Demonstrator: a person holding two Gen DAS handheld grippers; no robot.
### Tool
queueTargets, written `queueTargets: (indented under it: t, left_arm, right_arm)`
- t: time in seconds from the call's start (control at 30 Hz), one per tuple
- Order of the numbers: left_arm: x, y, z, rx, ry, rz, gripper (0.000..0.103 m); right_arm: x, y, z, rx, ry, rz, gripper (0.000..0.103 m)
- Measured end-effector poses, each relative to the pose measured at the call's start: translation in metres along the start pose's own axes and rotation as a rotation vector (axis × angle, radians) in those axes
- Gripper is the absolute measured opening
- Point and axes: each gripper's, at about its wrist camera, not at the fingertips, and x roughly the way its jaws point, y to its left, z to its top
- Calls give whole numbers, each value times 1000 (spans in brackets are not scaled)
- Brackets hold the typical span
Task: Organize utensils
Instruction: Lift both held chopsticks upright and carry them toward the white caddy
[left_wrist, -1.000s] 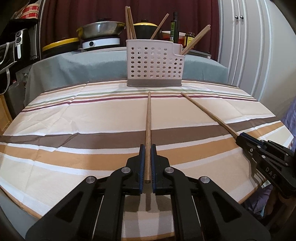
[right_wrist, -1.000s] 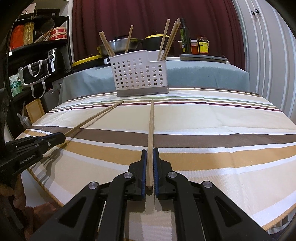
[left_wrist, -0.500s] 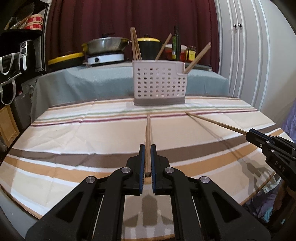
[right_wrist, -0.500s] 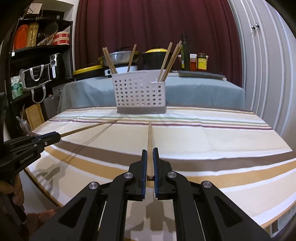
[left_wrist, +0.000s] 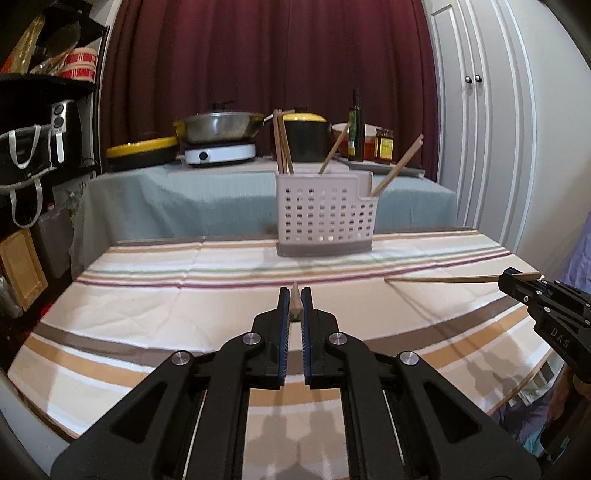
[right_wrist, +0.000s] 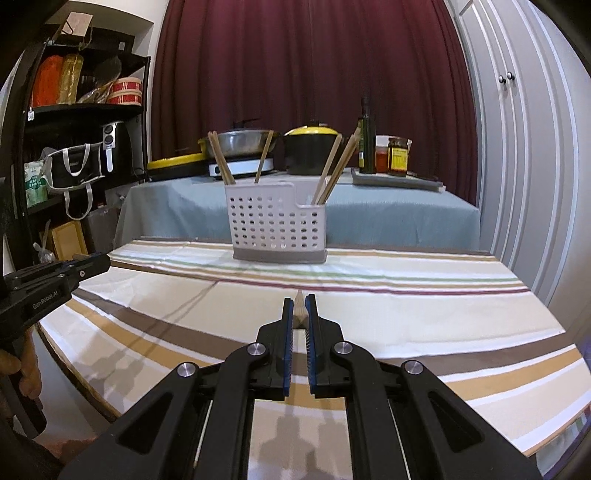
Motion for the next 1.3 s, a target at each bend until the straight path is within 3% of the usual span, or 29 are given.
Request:
queueTargets:
  t: [0.3, 0.53, 1.3]
  left_arm:
    - [-16, 3, 24, -7, -50, -1, 6]
    - [-25, 9, 45, -16, -84, 13, 6]
    - [15, 26, 81, -47, -87, 54, 6]
  right_arm:
    - [-15, -2, 21, 4, -51, -8, 7]
    - [-17, -7, 38, 33, -32, 7, 7]
    - [24, -5, 84, 8, -56, 14, 7]
